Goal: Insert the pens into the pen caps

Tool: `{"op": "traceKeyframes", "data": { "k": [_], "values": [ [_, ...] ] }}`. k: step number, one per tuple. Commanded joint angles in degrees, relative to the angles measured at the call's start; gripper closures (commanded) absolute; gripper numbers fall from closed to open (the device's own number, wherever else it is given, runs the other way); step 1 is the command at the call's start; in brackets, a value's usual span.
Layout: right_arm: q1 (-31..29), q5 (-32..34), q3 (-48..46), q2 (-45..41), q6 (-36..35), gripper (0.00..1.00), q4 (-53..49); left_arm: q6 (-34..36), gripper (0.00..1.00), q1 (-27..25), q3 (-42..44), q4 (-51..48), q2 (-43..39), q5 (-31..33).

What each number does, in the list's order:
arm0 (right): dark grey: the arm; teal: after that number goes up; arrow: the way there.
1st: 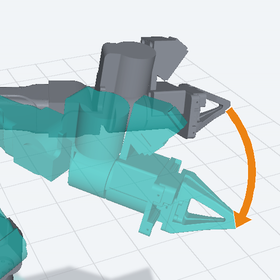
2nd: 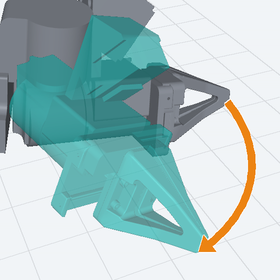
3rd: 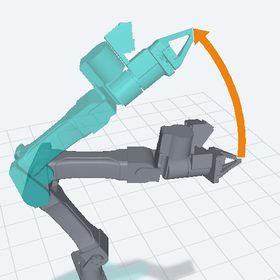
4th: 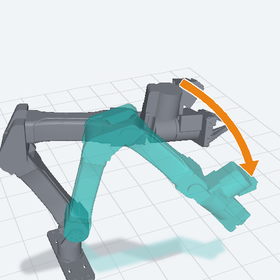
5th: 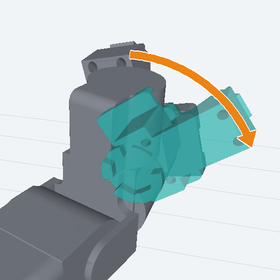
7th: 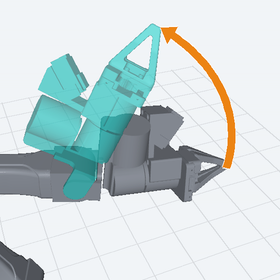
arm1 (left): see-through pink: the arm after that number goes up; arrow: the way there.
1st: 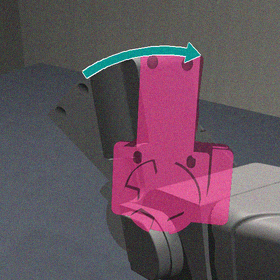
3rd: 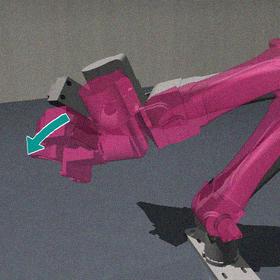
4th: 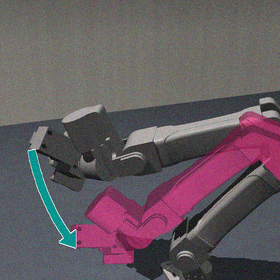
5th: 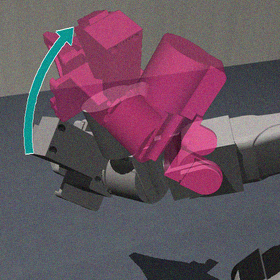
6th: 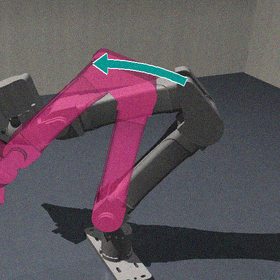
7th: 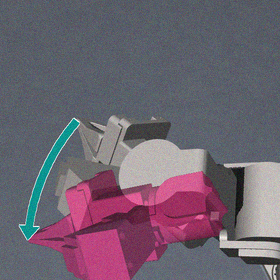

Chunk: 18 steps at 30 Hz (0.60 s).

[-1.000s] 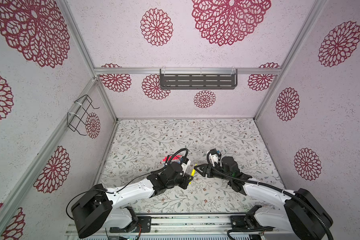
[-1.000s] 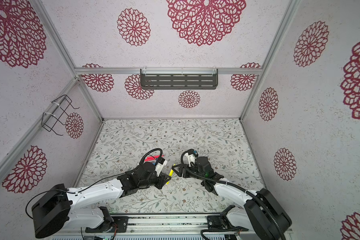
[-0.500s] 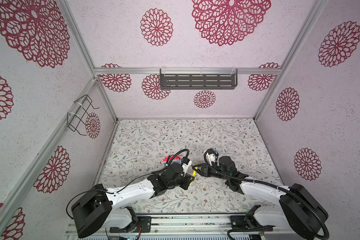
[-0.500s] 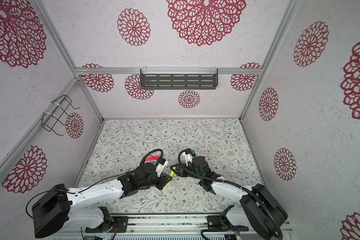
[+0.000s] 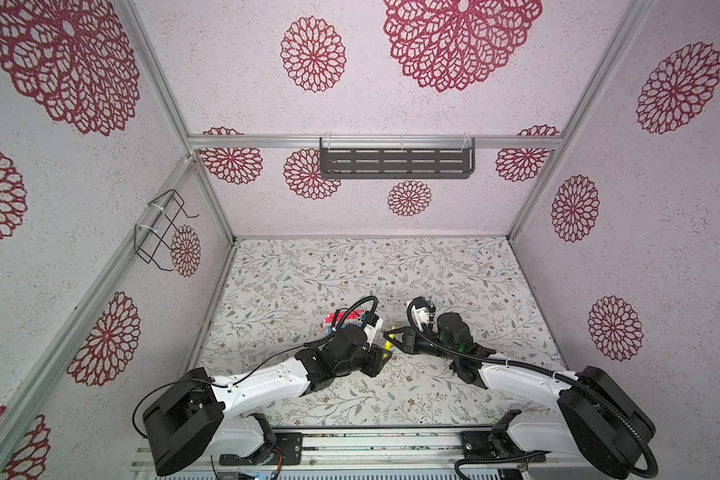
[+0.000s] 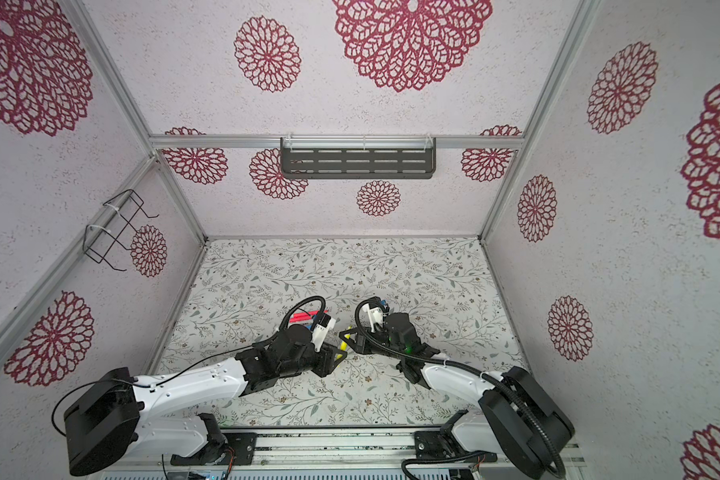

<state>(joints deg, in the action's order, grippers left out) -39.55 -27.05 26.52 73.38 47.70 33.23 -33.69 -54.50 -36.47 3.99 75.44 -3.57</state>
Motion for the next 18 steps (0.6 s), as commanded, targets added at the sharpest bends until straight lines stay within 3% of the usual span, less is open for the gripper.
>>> {"op": "traceKeyframes", "data": {
  "k": [1,10,18],
  "values": [
    [-0.4,-0.4,0.6,-1.6,0.7,0.88,3.3,-0.5,0.57,-0.3,-1.2,0.7,0.0,1.3],
    [-0.4,-0.3,-0.7,-1.8,2.1,0.91,6.3,-0.7,0.6,-0.3,-1.2,1.3,0.3,0.8],
    [-0.5,-1.0,-1.5,-1.3,3.3,0.92,8.7,-0.1,0.83,-0.3,-0.7,2.1,-0.6,2.1]
  ]
}}
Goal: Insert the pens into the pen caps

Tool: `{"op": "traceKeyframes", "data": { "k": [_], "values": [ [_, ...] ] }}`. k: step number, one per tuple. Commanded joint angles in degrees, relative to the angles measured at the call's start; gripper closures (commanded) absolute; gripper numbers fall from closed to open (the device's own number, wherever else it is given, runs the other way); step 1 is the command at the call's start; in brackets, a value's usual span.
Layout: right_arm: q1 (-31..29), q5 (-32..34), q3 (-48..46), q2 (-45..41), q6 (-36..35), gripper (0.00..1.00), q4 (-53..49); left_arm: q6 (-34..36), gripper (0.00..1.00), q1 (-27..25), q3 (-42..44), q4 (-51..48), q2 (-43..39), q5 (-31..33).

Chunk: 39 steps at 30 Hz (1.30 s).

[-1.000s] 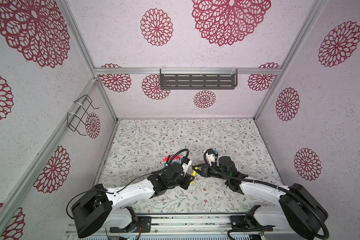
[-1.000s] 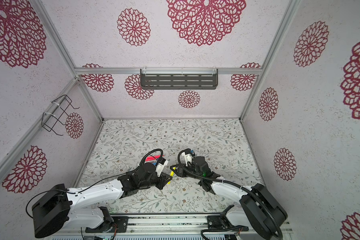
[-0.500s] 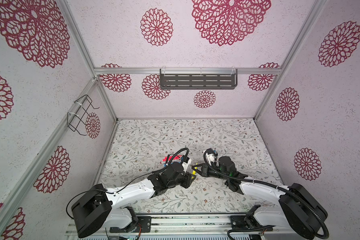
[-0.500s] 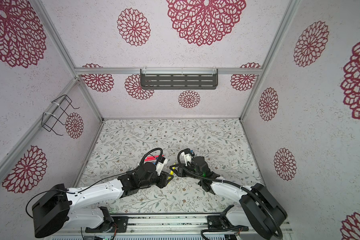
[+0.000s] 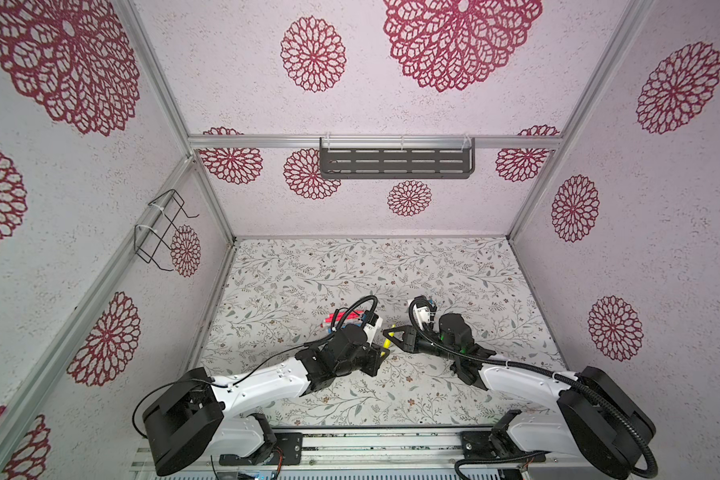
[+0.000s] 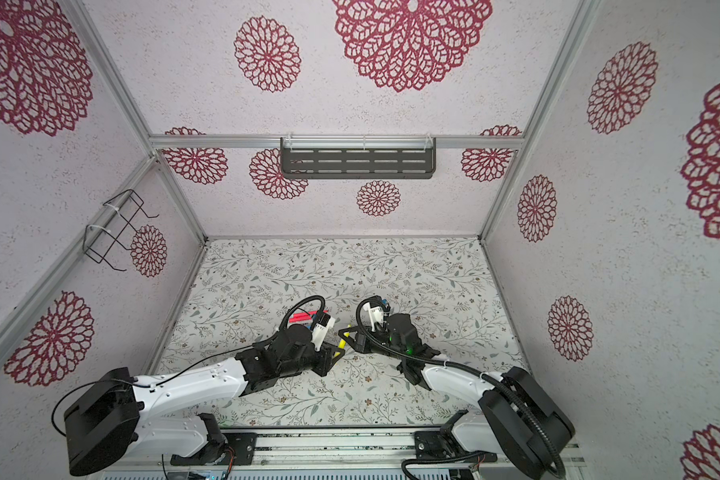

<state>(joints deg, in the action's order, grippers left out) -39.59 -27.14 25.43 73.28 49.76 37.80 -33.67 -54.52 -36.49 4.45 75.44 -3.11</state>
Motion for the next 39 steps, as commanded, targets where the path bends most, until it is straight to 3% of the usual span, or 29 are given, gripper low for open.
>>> {"op": "traceKeyframes", "data": {
  "k": [1,5,9,13,15,17,24,28,32,39],
  "values": [
    [-0.6,-0.9,-0.6,-1.1,1.4,0.92,4.4,0.0,0.87,-0.2,-0.7,1.8,-0.8,1.8],
    [-0.6,-0.6,-0.6,-1.5,1.4,0.92,3.8,0.2,0.99,-0.1,-0.3,2.5,-1.2,2.5],
    [-0.6,0.2,0.2,-2.2,0.8,0.84,1.7,0.4,1.0,0.0,0.3,2.5,-1.8,3.1],
    [-0.5,1.9,1.4,-4.0,-0.6,0.56,-2.9,0.6,1.0,0.3,0.9,2.6,-2.8,3.4],
    [-0.4,5.0,2.3,-6.3,-2.3,0.39,-7.9,0.8,1.0,0.6,1.2,2.4,-3.5,3.7],
    [-0.3,9.2,3.1,-9.3,-4.1,0.3,-14.5,0.8,1.0,0.9,1.8,2.3,-4.4,3.8],
    [2.9,22.8,6.2,-20.1,-6.6,0.25,-36.0,0.4,1.0,3.6,5.0,2.8,-8.0,3.4],
    [5.9,29.3,9.5,-21.1,-5.4,0.24,-48.7,0.2,1.0,5.0,6.4,2.6,-10.1,3.2],
    [8.5,30.9,12.0,-18.2,-4.9,0.31,-55.8,0.4,1.0,5.7,7.3,2.1,-11.8,3.7],
    [9.9,26.9,14.1,-9.2,-9.4,0.28,-54.5,-1.3,1.0,5.7,9.4,1.3,-14.4,5.2]
  ]
}}
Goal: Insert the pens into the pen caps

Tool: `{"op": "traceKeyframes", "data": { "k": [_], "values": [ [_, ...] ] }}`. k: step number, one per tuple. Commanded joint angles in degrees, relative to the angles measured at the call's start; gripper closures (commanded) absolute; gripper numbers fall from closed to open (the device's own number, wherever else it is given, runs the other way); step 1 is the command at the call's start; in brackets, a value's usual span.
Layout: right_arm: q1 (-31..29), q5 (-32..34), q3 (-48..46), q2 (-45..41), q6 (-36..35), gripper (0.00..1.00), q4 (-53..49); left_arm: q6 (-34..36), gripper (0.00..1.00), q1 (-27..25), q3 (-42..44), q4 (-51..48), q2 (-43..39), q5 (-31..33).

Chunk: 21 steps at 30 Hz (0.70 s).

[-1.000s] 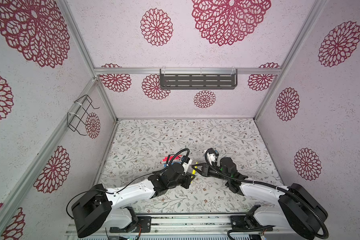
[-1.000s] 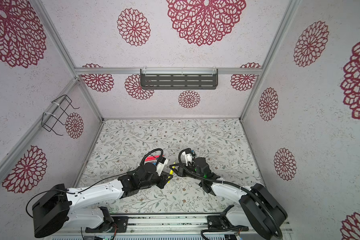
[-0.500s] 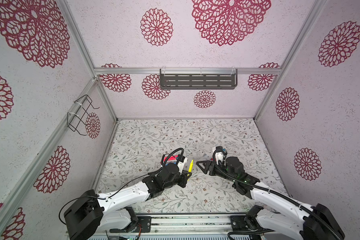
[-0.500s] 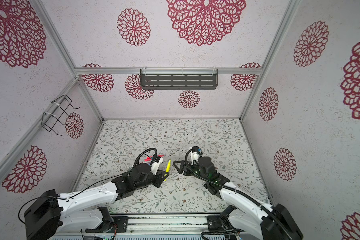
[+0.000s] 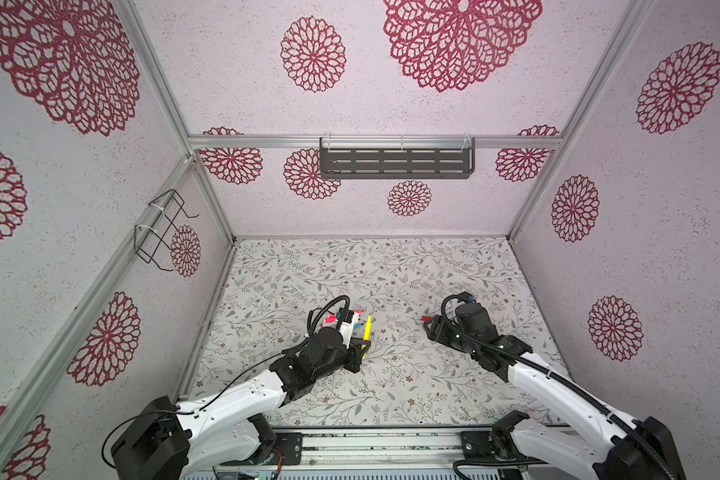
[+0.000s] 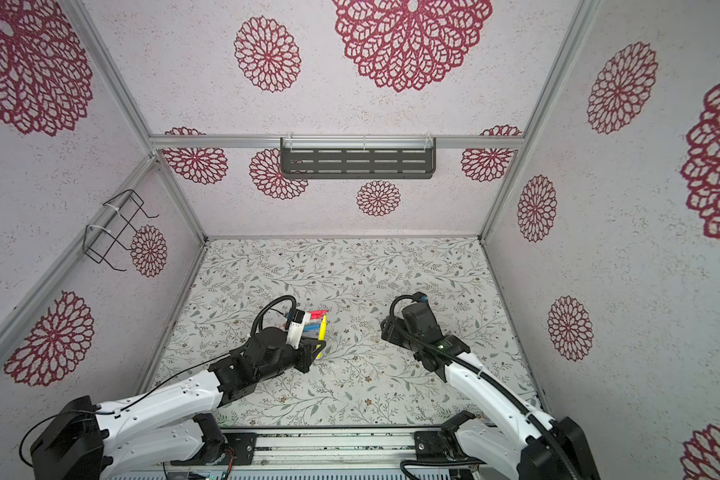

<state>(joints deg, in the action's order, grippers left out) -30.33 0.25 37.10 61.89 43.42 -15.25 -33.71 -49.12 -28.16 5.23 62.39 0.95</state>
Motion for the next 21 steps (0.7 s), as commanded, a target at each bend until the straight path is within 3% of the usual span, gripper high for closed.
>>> {"op": "traceKeyframes", "data": {
  "k": [1,9,21],
  "values": [
    [0.9,-1.8,2.7,3.7,-3.9,0.27,-0.6,-1.6,1.0,0.3,1.5,0.5,-1.7,1.0],
    [1.3,-8.1,9.2,17.0,-10.2,0.27,2.4,-4.1,1.0,0.3,4.4,0.0,-5.4,1.1],
    [0.5,-13.3,12.5,29.0,-12.8,0.38,5.7,-4.8,1.0,0.3,5.8,-1.7,-8.7,1.7]
  ]
}}
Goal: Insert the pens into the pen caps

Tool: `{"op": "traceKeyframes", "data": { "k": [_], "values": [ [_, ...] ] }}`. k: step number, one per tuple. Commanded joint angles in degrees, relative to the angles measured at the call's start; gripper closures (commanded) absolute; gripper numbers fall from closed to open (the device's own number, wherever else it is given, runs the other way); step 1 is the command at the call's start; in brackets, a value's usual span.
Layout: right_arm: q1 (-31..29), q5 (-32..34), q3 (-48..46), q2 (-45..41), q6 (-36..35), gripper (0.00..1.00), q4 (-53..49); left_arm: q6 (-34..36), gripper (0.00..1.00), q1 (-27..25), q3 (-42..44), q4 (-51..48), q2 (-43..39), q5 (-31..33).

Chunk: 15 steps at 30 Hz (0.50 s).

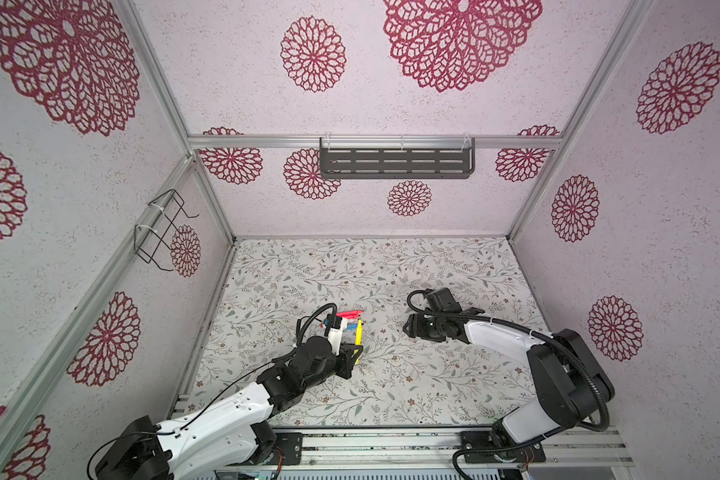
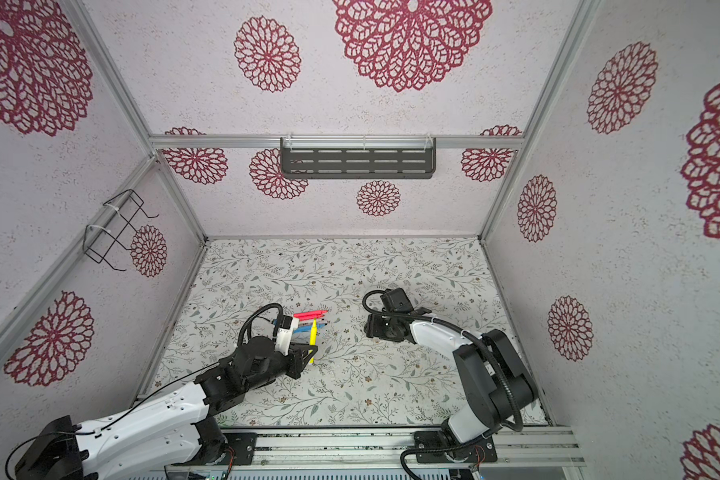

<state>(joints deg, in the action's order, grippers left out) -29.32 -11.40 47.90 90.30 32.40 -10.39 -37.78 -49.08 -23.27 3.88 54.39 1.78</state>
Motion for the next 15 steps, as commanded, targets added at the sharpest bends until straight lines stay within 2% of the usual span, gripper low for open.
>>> {"op": "traceKeyframes", "data": {
  "k": [1,15],
  "values": [
    [-0.7,-1.4,1.7,0.9,-1.9,0.39,0.8,-0.7,1.0,0.3,1.0,-0.4,-0.7,0.8],
    [-3.7,1.2,-1.3,-0.1,-0.1,0.42,1.6,-0.5,1.0,0.3,1.5,-0.1,-0.7,1.7]
  ]
}}
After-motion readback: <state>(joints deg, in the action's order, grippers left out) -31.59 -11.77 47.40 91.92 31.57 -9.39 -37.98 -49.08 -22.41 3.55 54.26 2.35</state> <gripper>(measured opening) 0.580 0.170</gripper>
